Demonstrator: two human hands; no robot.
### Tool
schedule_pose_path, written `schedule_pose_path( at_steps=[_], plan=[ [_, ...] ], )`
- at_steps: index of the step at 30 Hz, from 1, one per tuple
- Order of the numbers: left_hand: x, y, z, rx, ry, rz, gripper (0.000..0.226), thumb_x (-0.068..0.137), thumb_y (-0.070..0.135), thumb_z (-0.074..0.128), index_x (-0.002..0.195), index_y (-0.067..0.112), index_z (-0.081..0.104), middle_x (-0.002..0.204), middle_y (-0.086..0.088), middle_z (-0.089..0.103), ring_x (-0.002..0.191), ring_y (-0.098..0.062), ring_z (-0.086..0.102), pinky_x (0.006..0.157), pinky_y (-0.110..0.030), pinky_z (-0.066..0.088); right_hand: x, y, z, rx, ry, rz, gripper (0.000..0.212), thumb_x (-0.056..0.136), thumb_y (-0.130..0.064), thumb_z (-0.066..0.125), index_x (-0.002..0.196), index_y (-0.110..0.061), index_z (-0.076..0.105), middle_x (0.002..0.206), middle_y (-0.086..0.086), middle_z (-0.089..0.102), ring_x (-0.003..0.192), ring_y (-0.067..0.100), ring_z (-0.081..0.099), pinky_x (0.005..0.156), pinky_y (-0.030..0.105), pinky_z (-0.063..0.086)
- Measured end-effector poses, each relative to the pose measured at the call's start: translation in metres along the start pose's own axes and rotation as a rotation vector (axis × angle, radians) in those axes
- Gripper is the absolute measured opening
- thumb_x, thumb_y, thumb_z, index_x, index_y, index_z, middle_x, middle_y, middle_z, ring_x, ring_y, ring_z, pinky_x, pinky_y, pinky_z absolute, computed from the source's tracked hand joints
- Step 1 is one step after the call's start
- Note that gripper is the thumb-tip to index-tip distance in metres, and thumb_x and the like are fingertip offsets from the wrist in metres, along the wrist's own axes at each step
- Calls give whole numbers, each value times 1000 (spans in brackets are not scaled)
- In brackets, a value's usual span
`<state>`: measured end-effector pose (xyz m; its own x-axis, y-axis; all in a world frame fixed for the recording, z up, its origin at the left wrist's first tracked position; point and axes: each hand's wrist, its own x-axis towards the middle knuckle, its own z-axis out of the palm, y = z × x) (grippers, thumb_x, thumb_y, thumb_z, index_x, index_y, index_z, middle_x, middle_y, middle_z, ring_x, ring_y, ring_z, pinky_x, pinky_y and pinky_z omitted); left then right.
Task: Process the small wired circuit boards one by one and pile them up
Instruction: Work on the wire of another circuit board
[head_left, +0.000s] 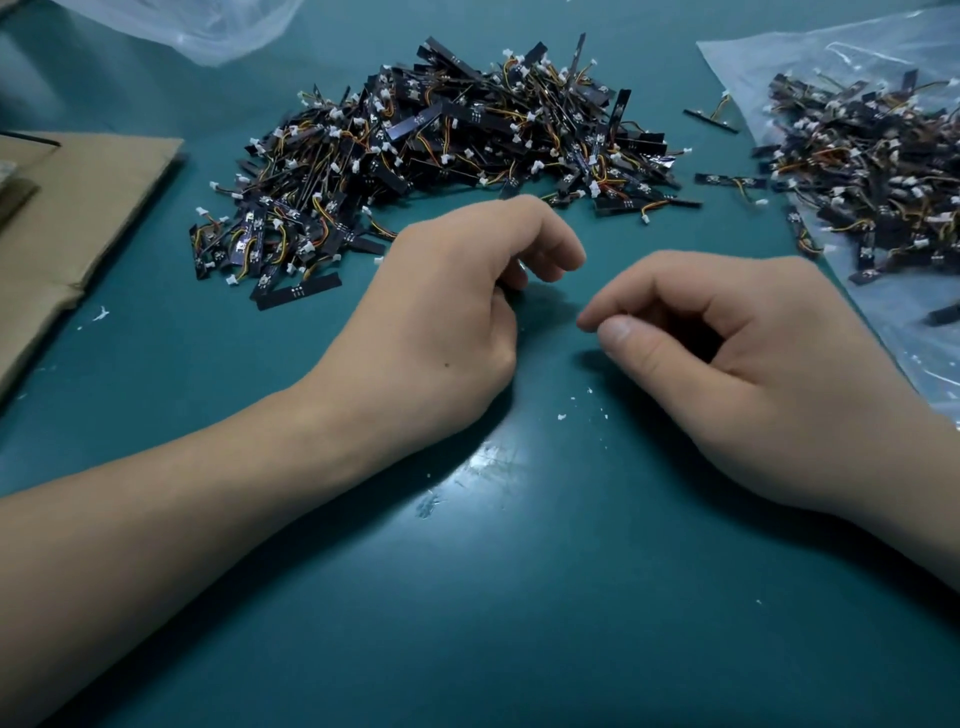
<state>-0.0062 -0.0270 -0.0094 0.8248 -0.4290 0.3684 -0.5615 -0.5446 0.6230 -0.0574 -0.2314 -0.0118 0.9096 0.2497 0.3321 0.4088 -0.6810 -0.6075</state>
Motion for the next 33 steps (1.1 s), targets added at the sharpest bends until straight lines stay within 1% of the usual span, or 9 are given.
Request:
schedule_pose_path(
  at_steps=[6, 8, 13, 15, 21, 23, 27, 30, 33],
  plan=[
    [3, -3, 0, -194, 100, 101, 46, 81, -16, 61, 110, 20, 65, 103, 6, 67, 92, -20, 67, 84, -28, 57, 4, 4, 1, 190, 111, 128, 33, 89, -29, 68, 120, -38, 61, 92, -10, 66, 65, 20, 57, 64, 26, 45],
    [2, -4, 1, -298, 96, 131, 46, 84, -14, 65, 111, 23, 61, 106, 5, 65, 95, -24, 67, 85, -31, 58, 5, 3, 0, 170, 107, 141, 39, 87, -32, 70, 124, -40, 60, 99, -13, 66, 66, 21, 58, 65, 22, 44],
    [-1, -4, 3, -370, -5, 222, 40, 88, -12, 68, 112, 19, 60, 110, 2, 61, 98, -28, 66, 84, -34, 60, 4, -2, 0, 1, 48, 75, 6, 93, -35, 65, 95, -32, 70, 84, -22, 66, 64, 3, 57, 61, 6, 39],
    [-1, -2, 3, -346, -7, 232, 36, 88, -9, 67, 113, 17, 61, 113, -1, 64, 103, -26, 66, 85, -35, 60, 4, -2, 0, -16, 43, 63, 7, 94, -34, 64, 90, -31, 70, 85, -18, 66, 66, 2, 57, 61, 7, 39],
    [1, -3, -2, -235, 78, 113, 33, 90, 4, 63, 123, 7, 61, 138, -3, 59, 140, -12, 49, 118, -38, 39, 4, -3, -1, 101, 114, 72, 10, 98, -30, 62, 94, -29, 71, 84, -12, 70, 64, 8, 59, 60, 13, 42],
    [4, -1, -4, -201, 113, 33, 30, 94, 12, 62, 124, 12, 63, 133, 4, 62, 131, -4, 53, 111, -31, 44, 4, -2, -2, 145, 139, 73, 13, 101, -27, 58, 98, -31, 70, 84, -12, 71, 65, 10, 61, 61, 13, 43],
    [3, 2, -4, -176, 52, -13, 17, 101, 20, 60, 95, 15, 76, 83, 10, 71, 73, 6, 60, 69, -9, 41, 5, -4, -2, 153, 108, 64, 15, 101, -26, 57, 98, -31, 70, 83, -13, 71, 64, 10, 61, 60, 12, 42],
    [1, 5, -4, -181, 57, 42, 17, 101, 15, 60, 91, 13, 74, 81, 2, 71, 76, -11, 63, 70, -13, 41, 3, -6, -1, 99, 36, 52, 13, 99, -28, 58, 95, -28, 70, 80, -12, 69, 66, 6, 60, 62, 10, 40],
    [1, 8, -5, -180, 40, 110, 15, 101, 11, 60, 95, 10, 73, 82, 8, 68, 75, -8, 61, 73, -13, 42, 4, -7, -1, 45, -12, 50, 14, 97, -30, 59, 86, -31, 67, 75, -12, 68, 65, 4, 58, 61, 9, 38]
  ],
)
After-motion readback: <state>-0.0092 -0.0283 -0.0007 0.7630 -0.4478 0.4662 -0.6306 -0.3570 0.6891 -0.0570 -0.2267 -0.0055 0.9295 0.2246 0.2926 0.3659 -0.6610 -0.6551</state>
